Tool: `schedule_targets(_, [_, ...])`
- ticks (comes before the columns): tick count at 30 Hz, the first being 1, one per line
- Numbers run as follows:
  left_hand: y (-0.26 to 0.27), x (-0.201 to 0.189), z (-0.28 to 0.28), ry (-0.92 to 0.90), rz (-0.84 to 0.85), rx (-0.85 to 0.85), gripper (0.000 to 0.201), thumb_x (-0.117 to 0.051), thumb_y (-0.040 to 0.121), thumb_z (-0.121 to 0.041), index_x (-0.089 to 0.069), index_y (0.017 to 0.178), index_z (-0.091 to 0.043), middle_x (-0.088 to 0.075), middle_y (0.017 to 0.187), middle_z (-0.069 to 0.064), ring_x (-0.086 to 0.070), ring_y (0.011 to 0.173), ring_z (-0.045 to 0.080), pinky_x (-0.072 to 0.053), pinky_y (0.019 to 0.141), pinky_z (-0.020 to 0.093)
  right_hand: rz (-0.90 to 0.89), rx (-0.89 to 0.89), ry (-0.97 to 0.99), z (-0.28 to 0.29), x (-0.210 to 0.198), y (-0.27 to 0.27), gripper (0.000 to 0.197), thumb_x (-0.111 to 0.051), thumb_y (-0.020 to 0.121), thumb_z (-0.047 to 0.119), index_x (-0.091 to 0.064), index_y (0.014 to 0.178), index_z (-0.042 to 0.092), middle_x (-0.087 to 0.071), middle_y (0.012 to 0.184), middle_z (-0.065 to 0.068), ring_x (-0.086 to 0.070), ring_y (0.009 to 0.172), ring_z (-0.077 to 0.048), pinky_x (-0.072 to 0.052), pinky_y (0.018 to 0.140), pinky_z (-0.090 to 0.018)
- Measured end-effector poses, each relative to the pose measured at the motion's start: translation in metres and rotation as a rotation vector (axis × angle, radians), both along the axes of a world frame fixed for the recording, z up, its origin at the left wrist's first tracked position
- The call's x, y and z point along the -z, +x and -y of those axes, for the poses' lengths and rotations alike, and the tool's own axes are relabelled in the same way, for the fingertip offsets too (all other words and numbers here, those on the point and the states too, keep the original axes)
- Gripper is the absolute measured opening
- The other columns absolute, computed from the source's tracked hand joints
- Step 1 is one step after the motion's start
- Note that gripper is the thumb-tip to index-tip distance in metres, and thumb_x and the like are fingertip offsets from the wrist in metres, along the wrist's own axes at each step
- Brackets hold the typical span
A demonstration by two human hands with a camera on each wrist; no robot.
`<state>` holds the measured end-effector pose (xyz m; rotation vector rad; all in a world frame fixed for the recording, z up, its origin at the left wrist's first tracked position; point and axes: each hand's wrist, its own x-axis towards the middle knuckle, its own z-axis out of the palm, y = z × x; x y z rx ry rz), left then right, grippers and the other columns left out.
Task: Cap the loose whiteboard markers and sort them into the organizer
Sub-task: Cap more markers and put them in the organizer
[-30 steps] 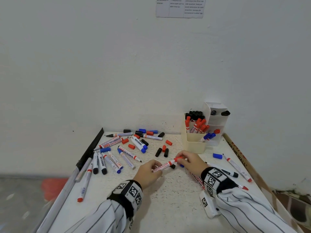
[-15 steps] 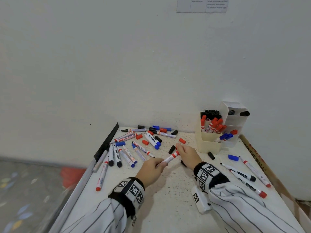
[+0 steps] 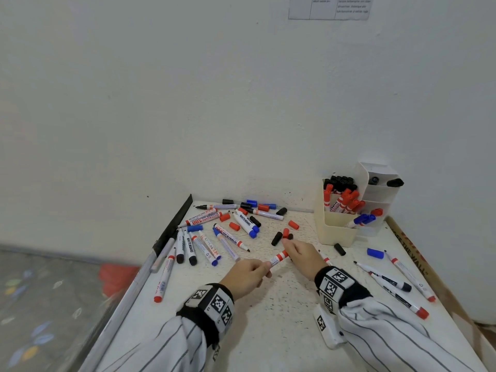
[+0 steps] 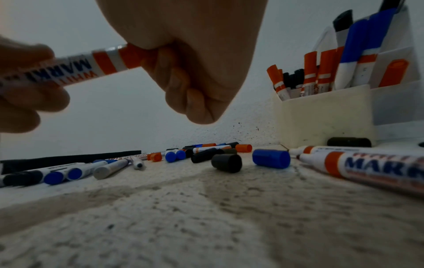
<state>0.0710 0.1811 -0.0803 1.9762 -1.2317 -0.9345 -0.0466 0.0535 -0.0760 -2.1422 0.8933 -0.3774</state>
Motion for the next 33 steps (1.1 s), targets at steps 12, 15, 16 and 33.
schedule_targets(12, [-0.005,0.014,0.002,-0.04,0.249,0.017,0.029,-0.055,0.092,-0.027,-0.062,0.119,-0.02,-0.063,0.097,-0.002,-0.05,0.076,0.006,-0.042,0.075,0.018,-0.384,0.101,-0.034,-0.007,0.006,-0.017,0.008,-0.031,0.099,0.017,-0.039,0.099,0.013,-0.043,0.089,-0.007,-0.043,0.082,-0.019,-0.028,0.055,-0.02])
schedule_targets(15, [-0.006,0.011,-0.001,-0.049,0.248,0.084,0.028,-0.049,0.095,-0.026,-0.062,0.119,-0.016,-0.058,0.084,0.001,-0.045,0.064,0.004,-0.037,0.062,0.015,-0.355,0.082,-0.057,-0.009,0.008,-0.019,0.03,-0.03,0.1,0.023,-0.042,0.073,0.017,-0.043,0.071,-0.001,-0.039,0.063,-0.011,-0.025,0.053,-0.015])
schedule_targets(16, [-0.006,0.009,-0.002,-0.049,0.244,0.099,0.028,-0.049,0.096,-0.026,-0.063,0.117,-0.015,-0.057,0.08,0.001,-0.043,0.06,0.004,-0.036,0.059,0.015,-0.294,0.125,-0.018,-0.009,0.01,-0.02,0.037,-0.029,0.1,0.026,-0.039,0.065,0.02,-0.041,0.066,0.001,-0.035,0.058,-0.007,-0.026,0.054,-0.014])
schedule_targets(33, [0.014,-0.005,0.018,-0.114,-0.2,0.015,0.027,-0.048,0.095,-0.03,-0.058,0.117,-0.02,-0.056,0.095,-0.009,-0.053,0.085,0.005,-0.042,0.074,0.02,0.134,-0.078,-0.034,0.01,-0.031,-0.017,0.015,-0.045,0.096,0.027,-0.05,0.085,0.017,-0.054,0.073,0.004,-0.041,0.053,-0.005,-0.035,0.05,-0.012])
